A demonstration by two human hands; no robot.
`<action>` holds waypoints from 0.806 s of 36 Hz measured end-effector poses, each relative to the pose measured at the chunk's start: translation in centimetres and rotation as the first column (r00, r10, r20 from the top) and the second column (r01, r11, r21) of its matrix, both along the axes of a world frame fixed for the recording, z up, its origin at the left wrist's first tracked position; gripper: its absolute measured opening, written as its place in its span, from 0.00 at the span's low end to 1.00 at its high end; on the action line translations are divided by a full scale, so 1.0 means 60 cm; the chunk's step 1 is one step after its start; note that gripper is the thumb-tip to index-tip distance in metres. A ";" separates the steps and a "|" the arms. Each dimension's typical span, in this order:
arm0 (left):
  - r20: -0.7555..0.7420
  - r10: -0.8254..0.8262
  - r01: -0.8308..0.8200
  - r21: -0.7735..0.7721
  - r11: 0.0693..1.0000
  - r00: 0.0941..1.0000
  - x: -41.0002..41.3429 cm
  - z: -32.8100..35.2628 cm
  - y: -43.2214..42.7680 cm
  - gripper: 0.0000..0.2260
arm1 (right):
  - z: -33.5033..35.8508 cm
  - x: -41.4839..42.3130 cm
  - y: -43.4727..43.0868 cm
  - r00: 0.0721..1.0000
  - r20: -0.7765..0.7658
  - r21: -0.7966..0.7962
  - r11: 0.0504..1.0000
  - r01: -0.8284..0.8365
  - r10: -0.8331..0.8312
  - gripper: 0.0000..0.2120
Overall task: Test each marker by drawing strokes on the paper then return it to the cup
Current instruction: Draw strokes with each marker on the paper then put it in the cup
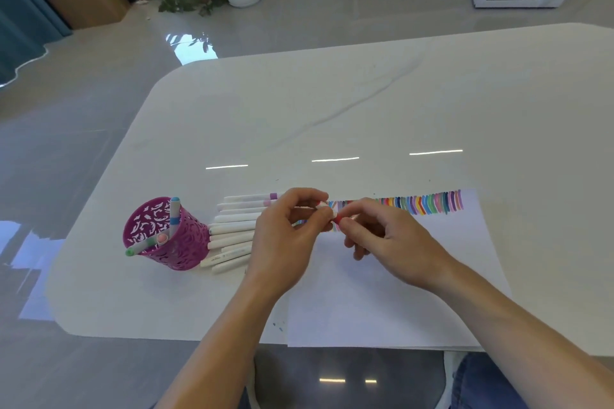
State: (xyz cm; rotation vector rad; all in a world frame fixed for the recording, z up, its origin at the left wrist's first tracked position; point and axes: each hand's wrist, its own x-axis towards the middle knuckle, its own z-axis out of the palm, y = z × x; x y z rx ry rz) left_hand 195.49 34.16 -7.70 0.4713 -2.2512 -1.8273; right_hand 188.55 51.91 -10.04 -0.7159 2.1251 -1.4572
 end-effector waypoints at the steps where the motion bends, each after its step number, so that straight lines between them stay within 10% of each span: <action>1: 0.005 -0.013 0.013 -0.002 1.000 1.000 -0.001 -0.002 0.002 0.05 | -0.001 -0.004 0.003 0.999 -0.035 0.026 1.000 0.013 -0.012 0.04; 7: 0.082 -0.155 0.170 -0.237 0.956 0.984 -0.004 -0.022 0.009 0.03 | -0.007 -0.021 0.027 0.971 -0.240 0.211 0.975 0.069 -0.017 0.16; 11: 0.175 -0.335 0.372 -0.581 0.724 0.926 -0.007 -0.027 0.006 0.06 | -0.007 -0.019 0.037 0.942 -0.327 0.321 0.947 0.030 0.081 0.13; 17: 0.304 -0.406 0.500 -0.648 0.574 0.862 -0.010 -0.030 0.018 0.14 | -0.012 -0.013 0.047 0.897 -0.413 0.407 0.913 0.026 0.158 0.14; 29: 0.163 -0.349 0.365 -0.662 0.655 0.923 -0.009 -0.024 0.021 0.09 | -0.027 -0.002 0.040 0.855 -0.483 0.458 0.887 0.065 0.187 0.22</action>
